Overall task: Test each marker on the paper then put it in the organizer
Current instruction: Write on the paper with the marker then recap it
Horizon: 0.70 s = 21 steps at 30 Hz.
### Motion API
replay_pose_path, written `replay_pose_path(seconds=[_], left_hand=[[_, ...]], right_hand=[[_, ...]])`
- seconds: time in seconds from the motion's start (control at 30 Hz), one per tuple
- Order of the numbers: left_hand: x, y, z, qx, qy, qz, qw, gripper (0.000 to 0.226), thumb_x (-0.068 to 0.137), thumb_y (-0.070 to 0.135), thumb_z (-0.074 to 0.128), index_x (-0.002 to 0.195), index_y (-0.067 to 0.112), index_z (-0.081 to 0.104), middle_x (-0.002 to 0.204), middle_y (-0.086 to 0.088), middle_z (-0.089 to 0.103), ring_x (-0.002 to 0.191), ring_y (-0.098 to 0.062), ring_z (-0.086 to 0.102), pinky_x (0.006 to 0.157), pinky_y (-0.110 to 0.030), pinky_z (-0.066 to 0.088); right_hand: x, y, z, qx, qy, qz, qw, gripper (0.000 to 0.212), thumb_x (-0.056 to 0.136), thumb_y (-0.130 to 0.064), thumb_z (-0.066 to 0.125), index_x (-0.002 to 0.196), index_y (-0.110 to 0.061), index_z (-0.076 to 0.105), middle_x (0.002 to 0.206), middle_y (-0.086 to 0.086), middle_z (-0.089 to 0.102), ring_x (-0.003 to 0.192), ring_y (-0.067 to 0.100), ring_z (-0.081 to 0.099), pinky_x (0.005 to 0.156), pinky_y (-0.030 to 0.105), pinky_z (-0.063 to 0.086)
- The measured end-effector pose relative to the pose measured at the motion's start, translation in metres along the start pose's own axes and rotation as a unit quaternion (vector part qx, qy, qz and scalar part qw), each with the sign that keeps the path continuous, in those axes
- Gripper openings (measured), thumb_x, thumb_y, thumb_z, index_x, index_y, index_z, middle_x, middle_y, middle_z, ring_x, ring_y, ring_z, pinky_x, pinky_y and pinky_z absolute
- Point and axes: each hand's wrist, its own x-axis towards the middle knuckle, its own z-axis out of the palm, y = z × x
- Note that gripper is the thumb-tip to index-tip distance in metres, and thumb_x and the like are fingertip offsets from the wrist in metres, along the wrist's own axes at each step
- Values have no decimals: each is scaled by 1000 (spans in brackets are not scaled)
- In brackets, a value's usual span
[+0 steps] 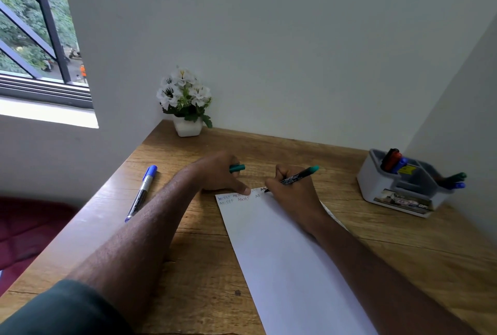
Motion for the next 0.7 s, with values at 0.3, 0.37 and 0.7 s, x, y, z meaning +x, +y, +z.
replay_pose_path(seconds=[0.3, 0.37, 0.7], left_hand=[[0, -1, 0, 1, 0, 4, 1000, 39, 75, 41, 84, 77, 28, 47, 75, 9, 53, 68, -6, 46, 61, -27, 36], [0, 0, 0, 7, 1, 5, 1000, 39, 75, 42, 84, 77, 28, 47, 76, 9, 53, 69, -6, 47, 61, -27, 37], [-2, 0, 0, 1, 6, 2, 1000, 40, 74, 43, 84, 95, 21, 58, 75, 11, 50, 67, -5, 44, 63, -27, 35]], right_hand=[[-1, 2, -2, 8, 19, 12, 1000, 34, 76, -7, 64, 56, -15, 37, 55, 0, 32, 54, 9, 29, 49, 22, 26], [-1, 2, -2, 3, 12, 8, 1000, 31, 75, -8, 63, 57, -14, 38, 57, 3, 31, 55, 11, 29, 49, 23, 25], [0, 2, -2, 18, 25, 20, 999, 40, 77, -5, 65, 54, -18, 34, 50, -8, 30, 51, 7, 27, 47, 19, 25]])
